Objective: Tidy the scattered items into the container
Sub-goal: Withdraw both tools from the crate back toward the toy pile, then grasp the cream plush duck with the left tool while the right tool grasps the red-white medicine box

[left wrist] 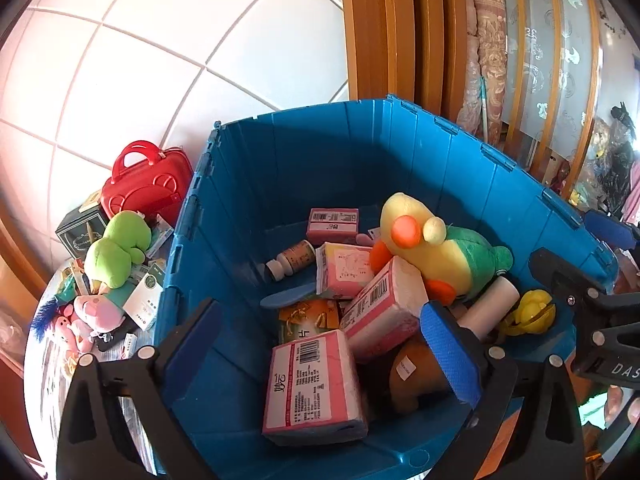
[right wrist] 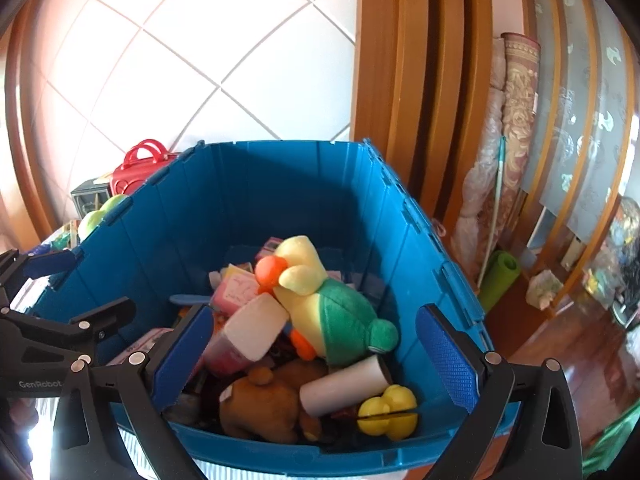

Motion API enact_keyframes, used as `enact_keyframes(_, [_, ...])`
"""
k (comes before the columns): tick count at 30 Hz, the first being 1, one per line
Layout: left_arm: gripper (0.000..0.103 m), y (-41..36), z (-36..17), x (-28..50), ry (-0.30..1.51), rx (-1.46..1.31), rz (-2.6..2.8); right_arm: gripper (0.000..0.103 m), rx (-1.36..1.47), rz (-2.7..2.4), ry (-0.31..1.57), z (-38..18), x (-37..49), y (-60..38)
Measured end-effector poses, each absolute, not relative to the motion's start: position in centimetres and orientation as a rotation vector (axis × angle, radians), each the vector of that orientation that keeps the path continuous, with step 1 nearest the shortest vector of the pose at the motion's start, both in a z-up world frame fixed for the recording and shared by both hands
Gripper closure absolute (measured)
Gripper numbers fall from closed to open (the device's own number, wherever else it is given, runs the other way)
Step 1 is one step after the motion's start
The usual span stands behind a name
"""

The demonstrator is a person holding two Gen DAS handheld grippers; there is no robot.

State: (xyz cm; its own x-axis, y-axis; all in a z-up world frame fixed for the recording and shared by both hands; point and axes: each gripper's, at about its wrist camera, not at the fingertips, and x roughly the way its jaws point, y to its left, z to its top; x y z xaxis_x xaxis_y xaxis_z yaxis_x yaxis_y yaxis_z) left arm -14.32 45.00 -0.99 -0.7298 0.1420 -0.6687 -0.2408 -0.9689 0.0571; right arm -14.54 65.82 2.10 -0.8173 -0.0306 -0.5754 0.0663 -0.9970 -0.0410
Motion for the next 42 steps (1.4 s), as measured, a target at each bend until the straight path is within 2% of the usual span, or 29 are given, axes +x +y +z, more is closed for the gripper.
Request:
enact_keyframes(6, [0.002,41.9,0.4,-13.5,0.154,-0.999,2.815,0.001,0.852,-2.927,0.108,3.4,-14.1,63.2])
enact_keyframes(10, [0.002,37.1,1.3,-13.0,0.063,-0.962,2.861,0.000,0.794,-2.912,0.105,4.7,-14.0,59.9])
enact_keyframes(15, [0.002,28.4,1.7,-12.2,0.003,-0.908,2.960,0.000,0.699,-2.880,0.119,6.8,-13.6,52.3])
enact_keyframes(22, [0.002,13.3,-0.2,-12.9,0.025,-0.991,3.037,0.000,0.649,-2.779,0.116,7.4,-13.8,37.0])
enact_keyframes(31, [0.002,-2.5,-6.9,-15.6,-0.038,-1.232,3.054,0.000,0.860,-2.671,0.111,0.9,-17.5,23.3])
enact_keyframes(35, [0.005,-7.2,-11.0,-16.2,-0.127,-1.323,3.071,0.000,0.948,-2.631,0.132,-3.1,-20.1,20.4])
enact_keyframes(39, [0.007,-10.6,-15.5,-16.6,-0.167,-1.461,3.080,0.000,1.088,-2.541,0.051,-8.0,-24.0,18.4])
enact_keyframes(42, [0.007,-12.3,-18.6,-17.1,-0.191,-1.524,3.087,0.000,1.194,-2.495,0.064,-12.0,-26.2,16.6])
